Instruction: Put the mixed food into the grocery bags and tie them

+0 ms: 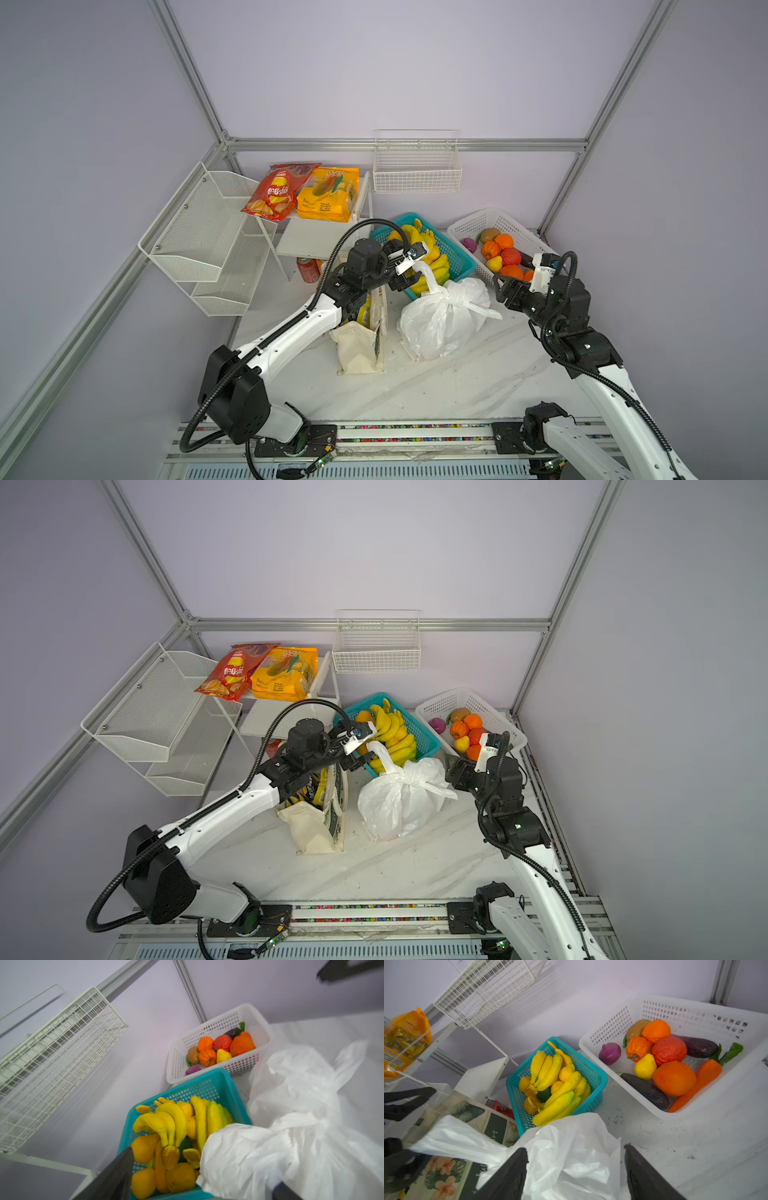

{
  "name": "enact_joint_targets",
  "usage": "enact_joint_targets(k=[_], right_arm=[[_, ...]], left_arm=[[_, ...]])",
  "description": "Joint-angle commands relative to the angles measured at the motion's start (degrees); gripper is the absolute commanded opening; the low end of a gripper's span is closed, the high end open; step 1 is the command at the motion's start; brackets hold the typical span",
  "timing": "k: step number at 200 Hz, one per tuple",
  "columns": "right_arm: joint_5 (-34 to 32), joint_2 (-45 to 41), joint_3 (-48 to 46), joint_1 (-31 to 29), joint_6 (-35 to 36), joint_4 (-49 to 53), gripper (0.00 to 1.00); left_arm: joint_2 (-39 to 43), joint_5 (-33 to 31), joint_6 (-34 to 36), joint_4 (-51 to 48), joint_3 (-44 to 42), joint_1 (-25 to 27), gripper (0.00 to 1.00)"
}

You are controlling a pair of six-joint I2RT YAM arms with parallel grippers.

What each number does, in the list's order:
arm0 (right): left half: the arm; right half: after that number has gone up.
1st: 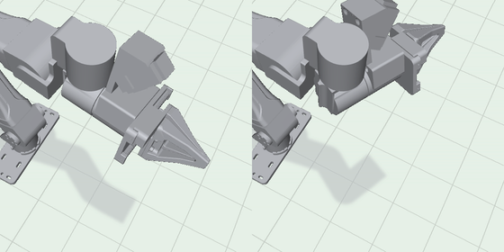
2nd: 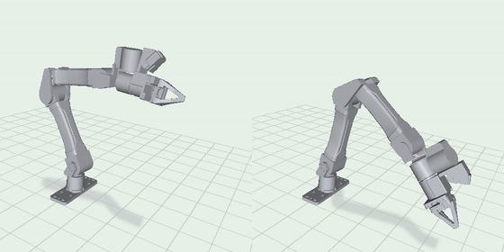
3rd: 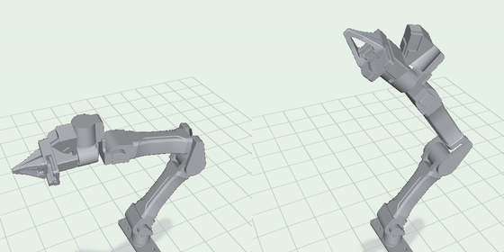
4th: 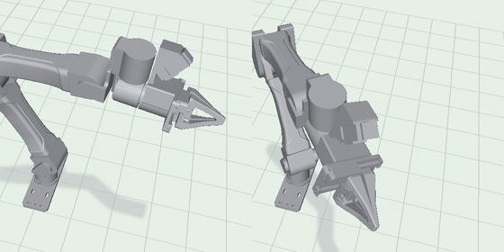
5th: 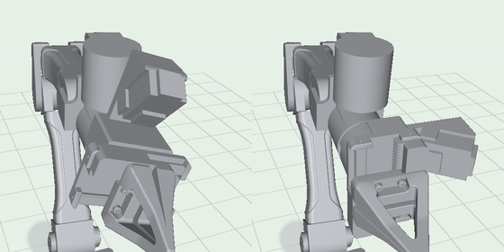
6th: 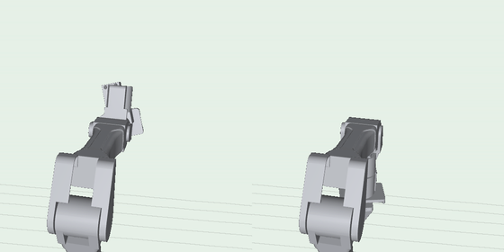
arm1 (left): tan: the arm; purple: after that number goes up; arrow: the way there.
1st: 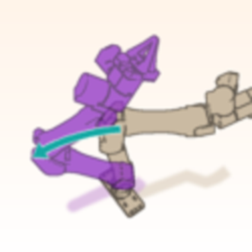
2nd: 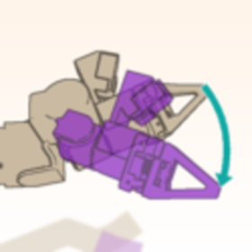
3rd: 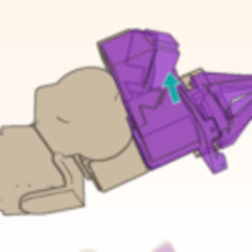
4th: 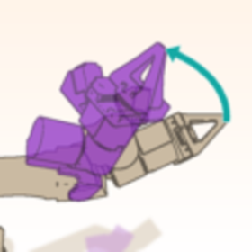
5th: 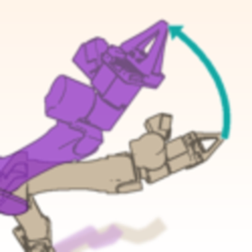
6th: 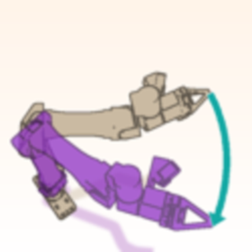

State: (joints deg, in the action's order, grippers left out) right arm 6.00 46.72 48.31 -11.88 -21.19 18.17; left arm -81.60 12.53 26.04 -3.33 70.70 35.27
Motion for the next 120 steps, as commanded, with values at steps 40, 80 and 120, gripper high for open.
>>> enact_joint_targets(k=[40,80,120], right_arm=[[-1.5,6.9,3.9,0.2,4.7,-7.2,0.84],[10.8,12.5,2.9,0.2,5.8,-9.0,0.84],[27.1,9.5,0.2,-3.2,8.9,-10.4,0.84]], left_arm=[[3.6,-19.3,-18.5,-1.7,-0.1,12.0,0.96],[1.9,-29.7,-7.1,-12.7,1.2,12.2,0.97],[-3.8,-27.0,9.0,-27.2,7.0,11.3,1.0]])
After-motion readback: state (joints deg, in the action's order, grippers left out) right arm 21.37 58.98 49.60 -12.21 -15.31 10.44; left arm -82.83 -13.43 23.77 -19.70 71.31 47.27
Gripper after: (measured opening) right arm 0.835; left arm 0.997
